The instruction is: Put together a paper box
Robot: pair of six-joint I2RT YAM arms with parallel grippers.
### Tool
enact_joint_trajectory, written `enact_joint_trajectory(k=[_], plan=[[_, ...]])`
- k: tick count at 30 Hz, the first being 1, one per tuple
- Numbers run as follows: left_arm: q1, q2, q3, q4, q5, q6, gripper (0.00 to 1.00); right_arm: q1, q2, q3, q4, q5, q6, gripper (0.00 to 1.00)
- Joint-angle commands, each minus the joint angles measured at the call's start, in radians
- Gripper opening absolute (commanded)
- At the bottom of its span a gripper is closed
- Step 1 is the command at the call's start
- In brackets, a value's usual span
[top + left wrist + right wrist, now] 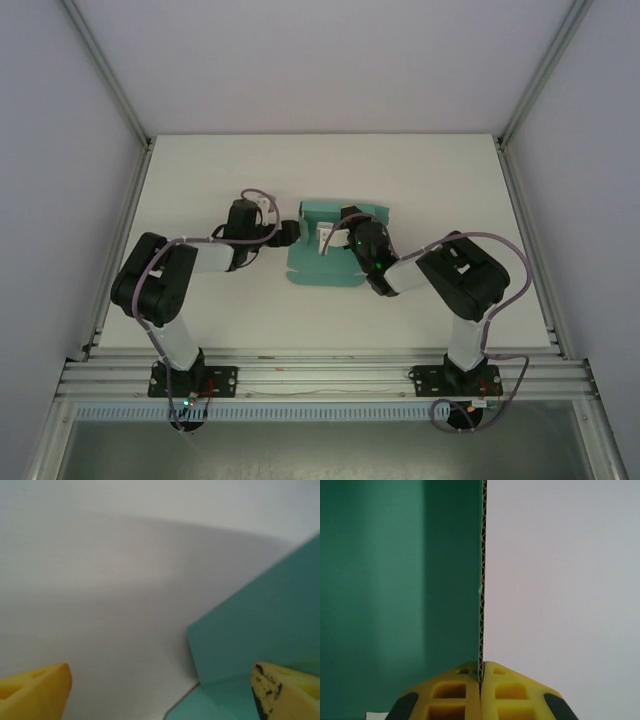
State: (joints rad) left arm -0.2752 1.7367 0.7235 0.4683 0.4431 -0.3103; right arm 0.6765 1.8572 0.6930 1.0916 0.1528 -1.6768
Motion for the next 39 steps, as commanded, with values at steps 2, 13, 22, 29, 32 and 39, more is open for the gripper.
enact_joint_trajectory(k=[2,13,22,29,32,39], plan=[[-0.033,-0.036,-0.047,0.22,0.003,0.073,0.87,0.011,0.001,0.006,-0.037,0.03,0.004,0.0],[-0.07,0.042,0.017,0.246,-0.041,0.144,0.7,0.037,-0.015,0.004,-0.086,0.039,-0.003,0.0],[-0.106,0.083,0.024,0.273,-0.138,0.161,0.49,0.053,-0.025,-0.004,-0.143,0.049,0.025,0.0],[-0.157,0.129,0.051,0.245,-0.337,0.159,0.3,0.067,-0.026,-0.001,-0.148,0.078,0.052,0.0],[-0.167,0.144,0.057,0.245,-0.354,0.156,0.27,0.07,-0.026,-0.005,-0.155,0.091,0.068,0.0],[-0.197,0.188,0.095,0.218,-0.49,0.171,0.05,0.074,-0.051,-0.014,-0.188,0.101,0.126,0.0]])
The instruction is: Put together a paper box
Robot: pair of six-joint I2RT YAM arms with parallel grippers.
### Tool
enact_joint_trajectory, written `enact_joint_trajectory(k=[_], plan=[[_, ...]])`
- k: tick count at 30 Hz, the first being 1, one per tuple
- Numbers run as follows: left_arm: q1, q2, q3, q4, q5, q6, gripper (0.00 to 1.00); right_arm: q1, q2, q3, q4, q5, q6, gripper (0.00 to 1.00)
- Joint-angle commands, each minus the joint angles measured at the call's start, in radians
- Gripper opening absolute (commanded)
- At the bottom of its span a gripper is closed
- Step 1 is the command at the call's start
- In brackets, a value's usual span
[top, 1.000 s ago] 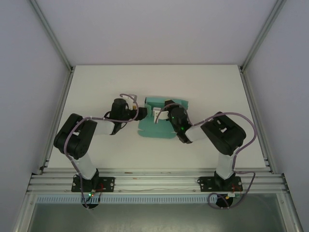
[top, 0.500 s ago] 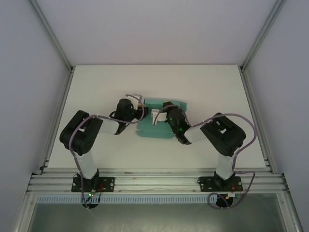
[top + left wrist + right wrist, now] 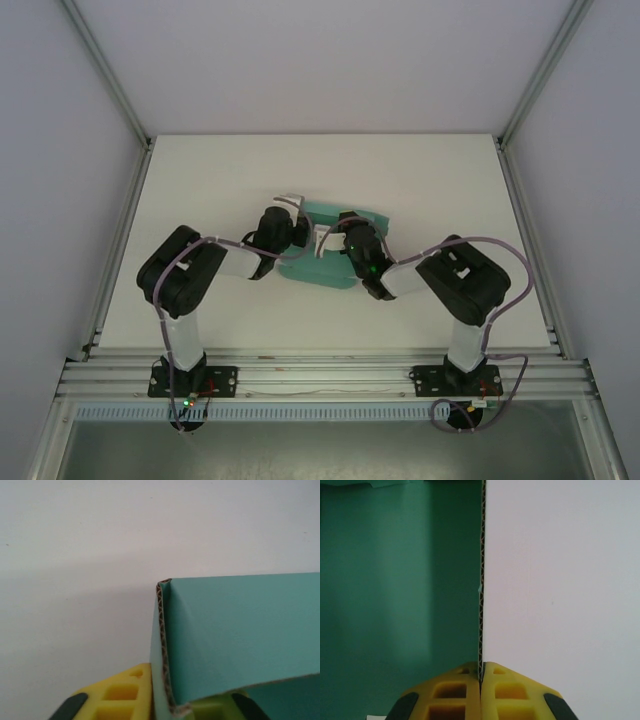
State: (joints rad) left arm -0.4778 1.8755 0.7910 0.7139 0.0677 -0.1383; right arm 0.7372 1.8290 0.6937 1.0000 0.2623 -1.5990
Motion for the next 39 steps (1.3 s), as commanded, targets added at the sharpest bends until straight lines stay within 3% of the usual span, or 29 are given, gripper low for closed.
enact_joint_trajectory(k=[1,3,6,9,10,12,18,23,27,32,39], plan=[[-0.003,0.059,0.032,-0.03,-0.137,0.007,0.0,0.013,-0.027,-0.013,-0.105,-0.006,0.06,0.0],[-0.014,0.066,0.029,-0.026,-0.146,0.027,0.0,0.013,-0.036,-0.006,-0.124,0.007,0.092,0.04],[-0.028,0.06,-0.004,0.024,-0.119,0.059,0.0,0.013,-0.066,0.011,-0.167,0.048,0.187,0.31],[-0.03,0.044,-0.029,0.057,-0.084,0.076,0.0,0.013,-0.137,0.014,-0.27,0.055,0.319,0.45],[-0.03,0.041,-0.032,0.059,-0.079,0.083,0.0,0.013,-0.175,0.012,-0.326,0.042,0.368,0.57],[-0.03,0.038,-0.03,0.055,-0.069,0.093,0.0,0.013,-0.248,0.008,-0.438,0.014,0.471,1.0],[-0.033,0.039,-0.054,0.088,-0.018,0.118,0.0,-0.032,-0.505,-0.036,-0.709,-0.191,0.786,1.0],[-0.035,0.014,-0.092,0.165,0.078,0.142,0.0,-0.189,-0.638,0.022,-0.802,-0.485,1.137,1.0],[-0.041,0.015,-0.112,0.198,0.122,0.154,0.0,-0.278,-0.542,0.202,-0.986,-0.6,1.303,1.0],[-0.045,0.027,-0.108,0.189,0.132,0.163,0.0,-0.279,-0.318,0.418,-1.189,-0.694,1.287,1.0],[-0.048,0.027,-0.082,0.134,0.123,0.163,0.0,-0.266,-0.106,0.572,-1.27,-0.809,1.22,0.99]])
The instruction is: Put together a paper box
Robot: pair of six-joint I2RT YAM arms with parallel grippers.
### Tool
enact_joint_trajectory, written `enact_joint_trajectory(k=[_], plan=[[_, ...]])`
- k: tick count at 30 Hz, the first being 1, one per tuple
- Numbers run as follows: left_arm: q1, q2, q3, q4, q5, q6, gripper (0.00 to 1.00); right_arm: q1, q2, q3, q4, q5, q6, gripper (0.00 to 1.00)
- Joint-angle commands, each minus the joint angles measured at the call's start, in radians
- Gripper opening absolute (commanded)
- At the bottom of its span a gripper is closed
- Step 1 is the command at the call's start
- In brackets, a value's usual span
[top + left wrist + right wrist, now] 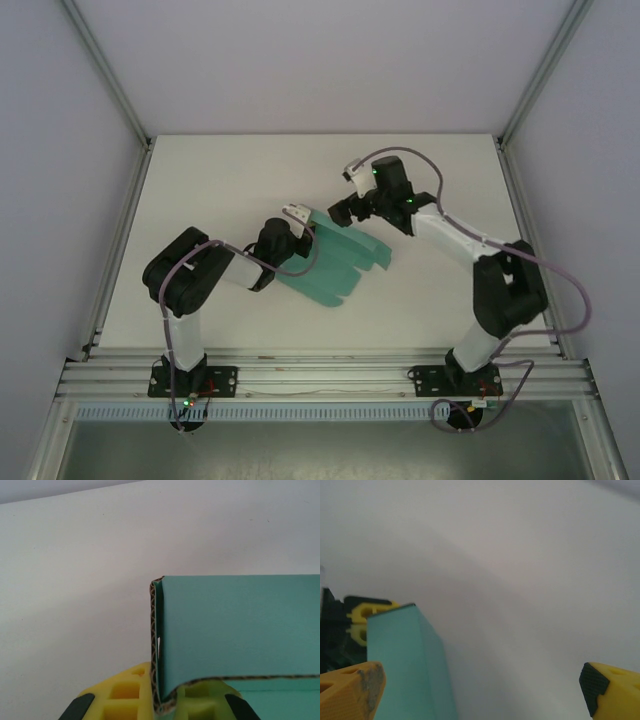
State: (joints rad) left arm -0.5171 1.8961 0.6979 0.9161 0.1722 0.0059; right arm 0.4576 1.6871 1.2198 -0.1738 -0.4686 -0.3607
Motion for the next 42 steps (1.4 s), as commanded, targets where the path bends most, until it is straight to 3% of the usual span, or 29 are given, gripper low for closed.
enact_joint_trajectory(k=[1,5,11,13,18,20,24,28,32,38,42], plan=[[-0.008,0.029,0.017,-0.081,0.017,0.016,0.0,0.018,0.055,0.053,-0.098,-0.073,-0.03,1.0],[-0.008,0.034,-0.014,-0.018,0.017,-0.006,0.0,0.033,0.123,0.075,-0.147,-0.012,-0.057,1.0],[-0.008,0.041,0.01,-0.049,-0.013,-0.034,0.1,0.057,0.164,0.043,-0.213,0.04,-0.116,1.0],[-0.006,0.041,0.008,-0.027,-0.03,-0.049,0.21,0.058,0.161,0.021,-0.204,0.046,-0.112,1.0],[0.005,0.052,0.039,-0.019,-0.04,-0.07,0.29,0.058,0.17,0.043,-0.24,0.038,-0.11,1.0],[0.012,0.059,0.053,-0.025,-0.052,-0.082,0.27,0.058,0.177,0.054,-0.253,0.037,-0.106,1.0],[0.032,0.066,0.06,-0.016,-0.04,-0.119,0.0,0.053,0.183,0.071,-0.275,0.024,-0.072,0.99],[0.034,0.025,0.04,-0.024,-0.082,-0.174,0.0,0.033,0.119,0.034,-0.187,-0.002,0.035,1.0],[0.043,-0.051,0.037,-0.104,-0.1,-0.237,0.0,-0.009,-0.057,-0.094,0.013,0.0,0.17,1.0],[0.086,-0.116,0.127,-0.393,0.057,-0.313,0.0,-0.156,-0.306,-0.283,0.065,-0.187,0.344,1.0],[0.096,-0.13,0.148,-0.449,0.161,-0.334,0.0,-0.195,-0.376,-0.316,-0.053,-0.304,0.229,0.98]])
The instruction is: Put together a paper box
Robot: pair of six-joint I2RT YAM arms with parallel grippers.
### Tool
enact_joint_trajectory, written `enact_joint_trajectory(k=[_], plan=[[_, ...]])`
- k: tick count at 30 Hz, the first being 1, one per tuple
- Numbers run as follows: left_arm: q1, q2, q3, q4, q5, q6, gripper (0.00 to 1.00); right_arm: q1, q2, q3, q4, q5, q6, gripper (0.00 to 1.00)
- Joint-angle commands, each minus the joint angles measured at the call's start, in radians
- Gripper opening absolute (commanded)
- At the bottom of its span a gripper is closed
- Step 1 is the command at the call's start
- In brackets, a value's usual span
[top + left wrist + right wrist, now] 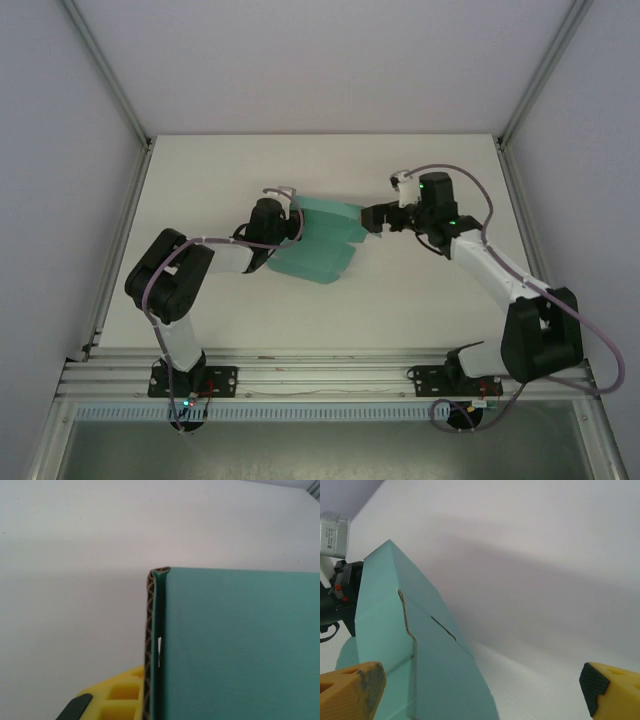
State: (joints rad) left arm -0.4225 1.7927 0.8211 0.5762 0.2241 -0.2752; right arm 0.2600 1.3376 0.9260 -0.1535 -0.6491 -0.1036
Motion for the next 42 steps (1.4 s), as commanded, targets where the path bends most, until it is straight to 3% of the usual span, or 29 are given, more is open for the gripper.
enact_joint_trajectory(k=[1,4,5,9,11,13,17,19,24,28,36,42], plan=[[0.007,-0.028,0.034,-0.127,0.128,-0.065,0.0,0.002,-0.034,-0.029,-0.089,-0.15,-0.057,0.97],[0.024,-0.013,0.079,-0.209,0.169,-0.083,0.0,0.002,-0.043,-0.049,-0.085,-0.216,-0.114,0.92],[0.028,-0.007,0.087,-0.217,0.195,-0.078,0.0,0.002,-0.04,-0.052,-0.066,-0.211,-0.118,0.86],[0.029,0.003,0.079,-0.176,0.277,-0.077,0.0,0.003,-0.012,-0.038,0.01,-0.136,-0.108,0.38],[0.029,0.008,0.083,-0.166,0.301,-0.082,0.0,0.004,0.006,-0.019,-0.005,-0.136,-0.13,0.32],[0.029,0.015,0.111,-0.208,0.276,-0.089,0.0,0.003,0.018,-0.002,-0.039,-0.162,-0.16,0.3],[0.028,0.046,0.191,-0.343,0.147,-0.097,0.0,0.017,0.018,-0.007,-0.028,-0.128,-0.166,0.05],[0.026,0.059,0.218,-0.401,0.024,-0.123,0.0,0.028,0.002,-0.032,0.015,-0.078,-0.146,0.0],[0.015,0.079,0.251,-0.528,-0.306,-0.171,0.0,0.085,-0.066,-0.107,0.1,0.082,-0.154,0.0],[0.019,0.085,0.255,-0.598,-0.508,-0.21,0.0,0.11,-0.108,-0.122,0.096,0.168,-0.145,0.0],[0.017,0.109,0.346,-0.712,-0.584,-0.249,0.0,0.124,-0.105,-0.132,0.135,0.168,-0.121,0.0],[-0.012,0.022,0.289,-0.617,-0.51,-0.138,0.0,0.124,-0.095,-0.111,0.168,0.198,-0.089,0.03]])
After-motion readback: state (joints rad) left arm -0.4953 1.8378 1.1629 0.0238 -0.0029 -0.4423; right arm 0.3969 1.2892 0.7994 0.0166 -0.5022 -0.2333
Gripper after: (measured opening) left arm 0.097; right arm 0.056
